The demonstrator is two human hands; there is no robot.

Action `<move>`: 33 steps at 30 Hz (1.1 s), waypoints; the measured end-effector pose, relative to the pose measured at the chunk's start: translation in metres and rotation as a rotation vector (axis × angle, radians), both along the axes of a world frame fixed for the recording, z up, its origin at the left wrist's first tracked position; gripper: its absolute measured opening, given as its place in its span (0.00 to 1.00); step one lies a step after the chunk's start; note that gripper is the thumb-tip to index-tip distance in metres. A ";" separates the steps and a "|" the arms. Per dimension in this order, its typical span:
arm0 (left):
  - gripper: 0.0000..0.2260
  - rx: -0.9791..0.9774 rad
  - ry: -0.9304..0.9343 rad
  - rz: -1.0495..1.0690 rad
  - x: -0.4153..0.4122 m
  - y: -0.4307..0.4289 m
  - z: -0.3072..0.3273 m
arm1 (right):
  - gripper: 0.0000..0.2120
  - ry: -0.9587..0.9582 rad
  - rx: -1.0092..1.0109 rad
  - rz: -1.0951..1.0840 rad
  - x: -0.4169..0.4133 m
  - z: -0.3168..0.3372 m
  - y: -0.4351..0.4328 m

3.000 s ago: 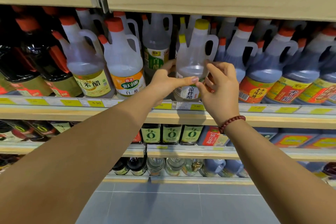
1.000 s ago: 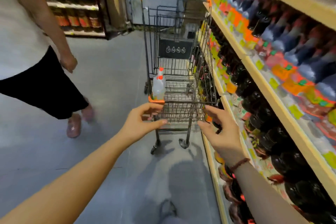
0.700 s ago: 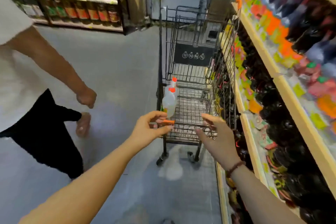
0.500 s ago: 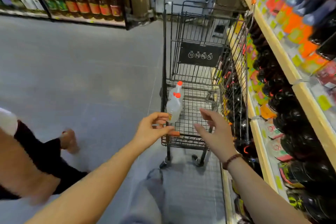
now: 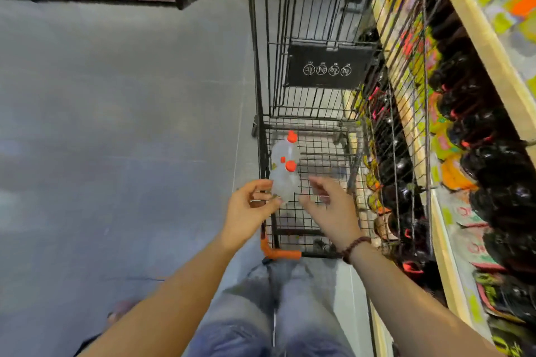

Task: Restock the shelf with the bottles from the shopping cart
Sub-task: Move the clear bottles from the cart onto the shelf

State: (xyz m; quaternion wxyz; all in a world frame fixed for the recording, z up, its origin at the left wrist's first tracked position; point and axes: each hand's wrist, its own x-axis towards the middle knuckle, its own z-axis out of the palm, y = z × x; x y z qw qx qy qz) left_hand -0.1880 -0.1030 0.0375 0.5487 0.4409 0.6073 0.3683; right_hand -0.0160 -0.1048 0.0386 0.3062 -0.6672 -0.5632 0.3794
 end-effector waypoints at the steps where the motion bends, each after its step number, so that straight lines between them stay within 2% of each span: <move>1: 0.15 -0.015 -0.006 0.013 0.003 0.006 -0.004 | 0.18 0.005 -0.020 0.006 0.001 -0.005 0.006; 7: 0.15 -0.083 0.015 0.108 0.020 0.023 -0.024 | 0.19 0.004 -0.154 0.045 0.009 -0.038 0.036; 14: 0.18 -0.146 0.092 0.085 0.047 0.037 -0.040 | 0.18 -0.072 -0.271 0.112 0.016 -0.087 0.061; 18: 0.17 -0.200 0.081 0.122 0.053 0.045 -0.050 | 0.14 -0.034 -0.329 0.056 0.016 -0.108 0.081; 22: 0.17 -0.163 0.168 0.102 0.062 0.055 -0.067 | 0.10 0.027 -0.353 0.068 0.011 -0.127 0.100; 25: 0.20 -0.163 0.225 0.104 0.069 0.066 -0.084 | 0.09 -0.004 -0.373 0.113 0.008 -0.137 0.107; 33: 0.15 -0.271 0.132 0.241 0.077 0.087 -0.099 | 0.10 -0.098 -0.303 0.177 0.020 -0.131 0.108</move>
